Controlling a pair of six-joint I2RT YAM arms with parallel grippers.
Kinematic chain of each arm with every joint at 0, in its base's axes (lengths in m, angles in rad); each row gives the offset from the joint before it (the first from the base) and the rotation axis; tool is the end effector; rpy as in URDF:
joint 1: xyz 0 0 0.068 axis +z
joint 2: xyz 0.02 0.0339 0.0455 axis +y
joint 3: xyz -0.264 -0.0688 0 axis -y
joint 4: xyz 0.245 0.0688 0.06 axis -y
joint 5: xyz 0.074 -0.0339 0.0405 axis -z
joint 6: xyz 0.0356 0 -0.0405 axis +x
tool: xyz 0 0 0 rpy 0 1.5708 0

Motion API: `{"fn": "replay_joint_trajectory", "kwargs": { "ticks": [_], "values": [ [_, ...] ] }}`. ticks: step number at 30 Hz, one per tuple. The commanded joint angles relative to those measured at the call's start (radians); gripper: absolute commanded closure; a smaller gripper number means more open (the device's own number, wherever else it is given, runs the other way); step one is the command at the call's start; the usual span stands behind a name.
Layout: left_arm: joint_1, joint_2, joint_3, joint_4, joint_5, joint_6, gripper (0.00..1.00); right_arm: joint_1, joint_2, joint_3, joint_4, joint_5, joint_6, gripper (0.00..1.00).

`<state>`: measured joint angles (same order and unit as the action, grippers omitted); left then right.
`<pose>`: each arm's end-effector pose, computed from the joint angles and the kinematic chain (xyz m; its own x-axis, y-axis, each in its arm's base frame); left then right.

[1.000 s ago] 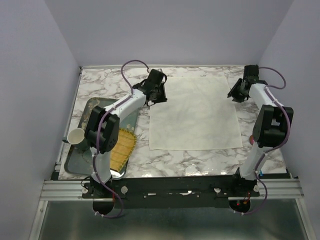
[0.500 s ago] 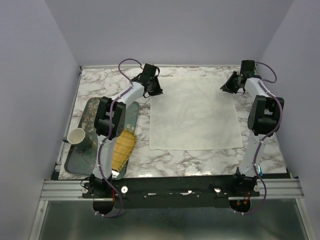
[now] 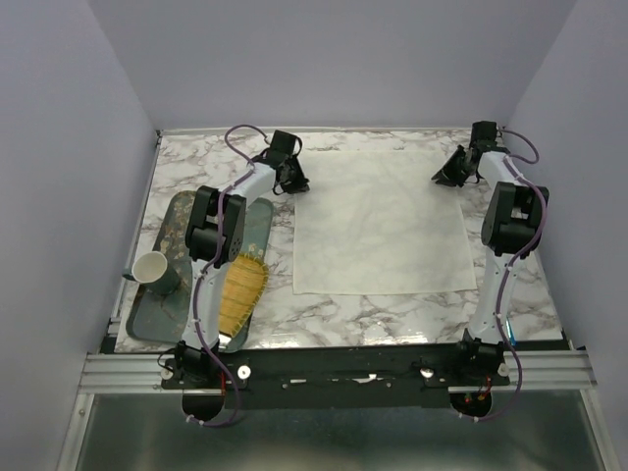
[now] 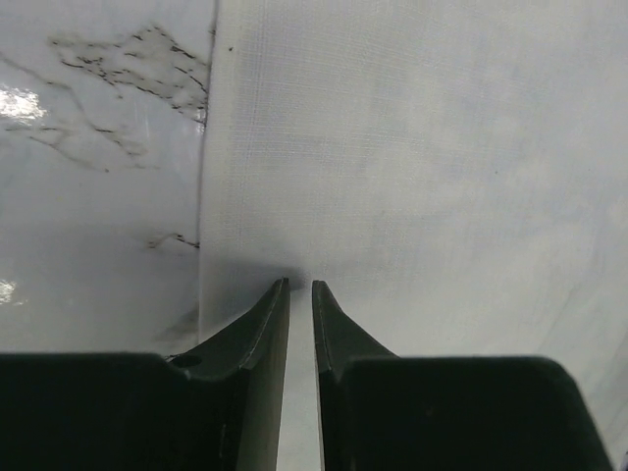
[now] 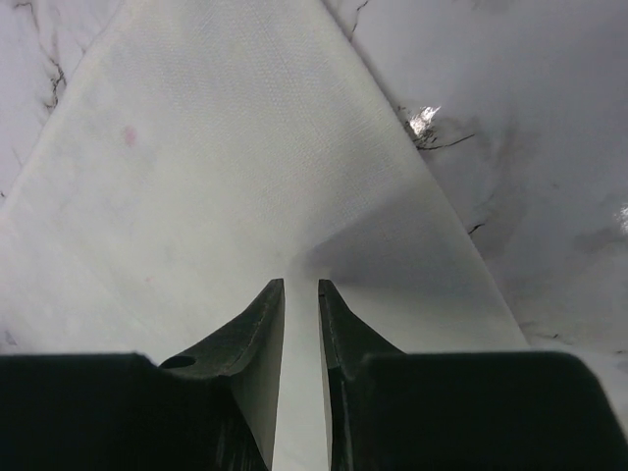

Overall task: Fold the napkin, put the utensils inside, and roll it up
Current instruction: Fold the napkin

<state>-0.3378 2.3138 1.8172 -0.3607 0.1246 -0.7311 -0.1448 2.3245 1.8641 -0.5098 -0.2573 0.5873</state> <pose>0.4836 -0.1746 0.1613 -0.8019 -0.4205 -0.4245 -0.1744 0.8442 -0.5069 0.5041 -0.0644 0.1614 -0.6811 0.6409 -0.3541 0.4501 0.7479 0.4879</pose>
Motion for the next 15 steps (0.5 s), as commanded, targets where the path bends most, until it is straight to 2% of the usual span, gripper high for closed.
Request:
{"fn": "replay_joint_trajectory", "kwargs": {
  "ticks": [1,12,15],
  "values": [
    [0.016,0.024,0.008,-0.023,0.024,-0.001,0.76,-0.041,0.079,0.090,-0.140,-0.056,0.031,0.71],
    [0.022,0.052,0.042,-0.067,0.015,0.033,0.76,-0.084,0.084,0.104,-0.203,0.003,0.032,0.71],
    [0.016,0.035,0.093,-0.099,0.006,0.071,0.74,-0.079,0.079,0.165,-0.200,-0.029,-0.026,0.69]
  ]
}}
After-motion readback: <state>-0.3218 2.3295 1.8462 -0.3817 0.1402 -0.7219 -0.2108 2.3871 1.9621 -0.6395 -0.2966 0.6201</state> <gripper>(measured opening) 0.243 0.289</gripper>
